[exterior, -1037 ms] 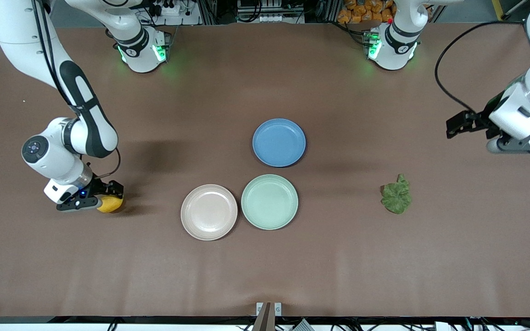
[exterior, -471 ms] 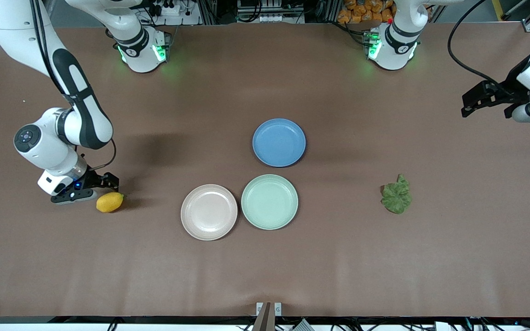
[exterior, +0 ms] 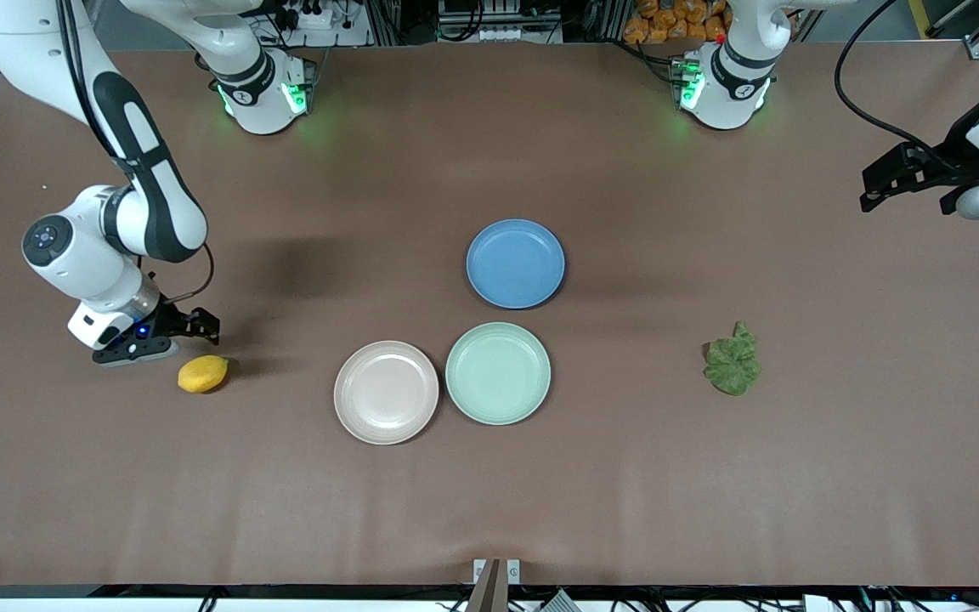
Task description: Pick lemon and lettuce from plates
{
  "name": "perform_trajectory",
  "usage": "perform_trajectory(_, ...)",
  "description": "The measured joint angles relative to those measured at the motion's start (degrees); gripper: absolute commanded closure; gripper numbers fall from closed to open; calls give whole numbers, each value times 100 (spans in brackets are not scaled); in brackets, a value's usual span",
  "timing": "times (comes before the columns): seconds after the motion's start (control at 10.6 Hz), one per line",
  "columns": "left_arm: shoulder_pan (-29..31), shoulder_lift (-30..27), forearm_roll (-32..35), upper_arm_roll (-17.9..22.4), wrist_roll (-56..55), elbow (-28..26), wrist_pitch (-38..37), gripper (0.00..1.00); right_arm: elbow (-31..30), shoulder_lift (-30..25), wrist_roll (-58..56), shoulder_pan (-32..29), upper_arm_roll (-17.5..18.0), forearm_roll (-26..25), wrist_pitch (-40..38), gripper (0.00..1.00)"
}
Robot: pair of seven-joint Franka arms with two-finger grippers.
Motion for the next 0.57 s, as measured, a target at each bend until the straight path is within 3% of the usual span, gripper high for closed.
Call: perform_trajectory(0.57, 33, 30, 0, 5, 0, -187, 46, 0, -743, -781, 0, -50, -18, 0, -218, 0)
